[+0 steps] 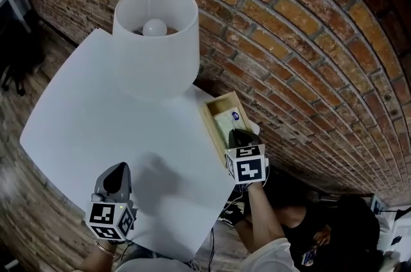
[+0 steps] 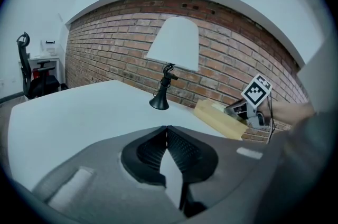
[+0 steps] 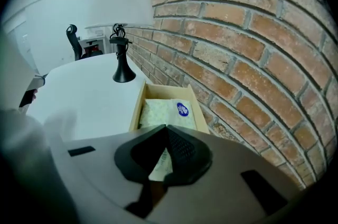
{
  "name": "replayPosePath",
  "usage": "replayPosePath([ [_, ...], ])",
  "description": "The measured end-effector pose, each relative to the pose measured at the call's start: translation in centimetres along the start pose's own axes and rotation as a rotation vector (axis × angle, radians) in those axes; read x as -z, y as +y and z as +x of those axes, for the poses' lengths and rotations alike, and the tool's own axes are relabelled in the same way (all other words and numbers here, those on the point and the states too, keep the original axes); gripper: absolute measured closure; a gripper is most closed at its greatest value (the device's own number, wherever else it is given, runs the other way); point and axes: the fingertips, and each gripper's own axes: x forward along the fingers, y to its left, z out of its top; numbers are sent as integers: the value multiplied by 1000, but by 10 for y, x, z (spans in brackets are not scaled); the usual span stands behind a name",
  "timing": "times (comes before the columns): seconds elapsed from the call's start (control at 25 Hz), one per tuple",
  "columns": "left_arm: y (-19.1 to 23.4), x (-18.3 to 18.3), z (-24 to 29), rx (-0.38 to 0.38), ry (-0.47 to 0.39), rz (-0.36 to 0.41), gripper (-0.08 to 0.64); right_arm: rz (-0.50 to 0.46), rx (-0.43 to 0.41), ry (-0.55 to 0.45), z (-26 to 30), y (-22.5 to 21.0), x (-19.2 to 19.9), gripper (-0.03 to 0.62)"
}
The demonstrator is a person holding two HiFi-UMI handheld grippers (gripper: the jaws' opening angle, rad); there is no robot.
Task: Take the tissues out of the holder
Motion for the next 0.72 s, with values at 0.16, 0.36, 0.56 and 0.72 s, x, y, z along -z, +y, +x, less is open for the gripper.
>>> replayPosePath([
  [0.16,-1,-1,-6,5,-9,-7,551,-5,4,-15,-9,2,-5,581],
  [0.36,0,-5,-17,6,-22,-8,551,-4,22,-28,-23,1,-8,581],
  [0.56,0,-11,-26,8,-40,-7,551,-8,45,-54,-40,-4,-18,581],
  [0.72,-2,-14,-33,18,-51,-8,551,-11,61,-72,-54,-7,-25,581],
])
